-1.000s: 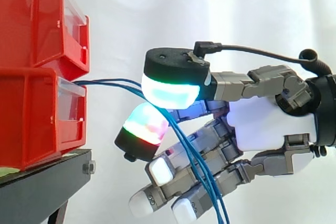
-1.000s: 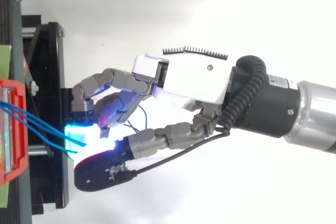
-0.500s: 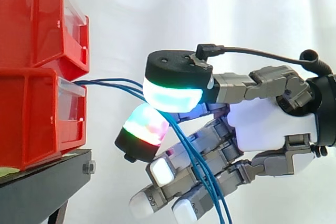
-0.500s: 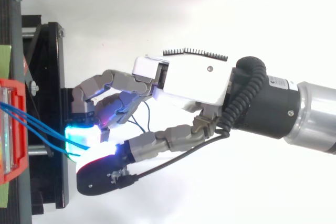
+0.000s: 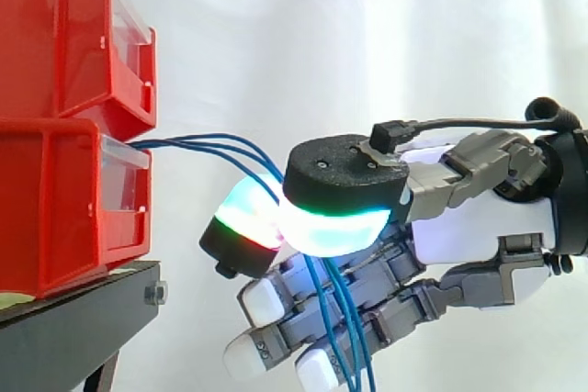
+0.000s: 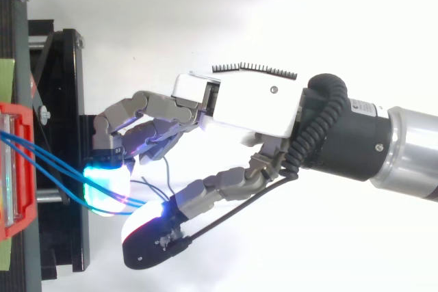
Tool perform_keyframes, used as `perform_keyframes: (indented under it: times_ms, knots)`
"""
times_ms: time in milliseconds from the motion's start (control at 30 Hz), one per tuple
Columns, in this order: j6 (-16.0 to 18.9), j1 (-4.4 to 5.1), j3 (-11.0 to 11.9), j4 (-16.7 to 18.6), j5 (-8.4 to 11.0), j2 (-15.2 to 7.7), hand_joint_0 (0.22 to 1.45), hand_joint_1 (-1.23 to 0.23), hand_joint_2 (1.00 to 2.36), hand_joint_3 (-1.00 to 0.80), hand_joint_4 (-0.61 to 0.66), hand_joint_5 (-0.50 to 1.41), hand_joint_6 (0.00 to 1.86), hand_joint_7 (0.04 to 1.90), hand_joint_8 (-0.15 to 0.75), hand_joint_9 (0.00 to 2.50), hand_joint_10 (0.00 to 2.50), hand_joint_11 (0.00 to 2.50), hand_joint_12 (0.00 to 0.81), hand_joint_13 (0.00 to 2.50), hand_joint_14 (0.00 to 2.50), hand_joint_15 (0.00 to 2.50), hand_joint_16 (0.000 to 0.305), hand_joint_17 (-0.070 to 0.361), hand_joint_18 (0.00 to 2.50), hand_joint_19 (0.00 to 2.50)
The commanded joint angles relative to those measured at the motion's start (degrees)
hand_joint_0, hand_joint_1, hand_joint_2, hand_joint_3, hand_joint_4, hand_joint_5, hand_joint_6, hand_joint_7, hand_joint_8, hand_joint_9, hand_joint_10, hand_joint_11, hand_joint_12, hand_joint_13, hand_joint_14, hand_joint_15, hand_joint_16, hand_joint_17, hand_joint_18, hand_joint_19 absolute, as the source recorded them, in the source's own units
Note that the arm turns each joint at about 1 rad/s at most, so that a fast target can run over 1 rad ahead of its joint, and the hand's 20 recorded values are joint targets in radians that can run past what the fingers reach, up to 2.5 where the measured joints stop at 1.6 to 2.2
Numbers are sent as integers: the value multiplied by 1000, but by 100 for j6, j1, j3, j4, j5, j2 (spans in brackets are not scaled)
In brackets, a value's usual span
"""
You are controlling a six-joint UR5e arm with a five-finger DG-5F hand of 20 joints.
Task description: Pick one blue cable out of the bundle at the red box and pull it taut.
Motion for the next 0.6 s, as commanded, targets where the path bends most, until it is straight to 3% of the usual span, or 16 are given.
perform_keyframes:
  times_ms: [0, 167, 367, 567]
  knots:
    - [4, -1, 5, 0, 0, 2, 688, -992, 1000, -500, 3, -227, 845, 1026, 250, 673, 15, 798, 393, 559, 6, 189, 52, 118, 717, 264]
    - [-5, -1, 5, 0, 0, 2, 508, -872, 1000, -500, 98, -208, 829, 983, 315, 754, 14, 808, 423, 585, 7, 226, 58, 130, 732, 339]
    - [-5, -1, 5, 0, 0, 2, 477, -715, 1000, -500, 133, -173, 798, 1000, 341, 801, 12, 790, 440, 618, 7, 240, 61, 137, 755, 361]
    - [-5, 8, 5, 0, 0, -7, 511, -660, 1000, -500, 125, -160, 780, 1045, 339, 825, 14, 790, 434, 633, 7, 245, 59, 133, 750, 391]
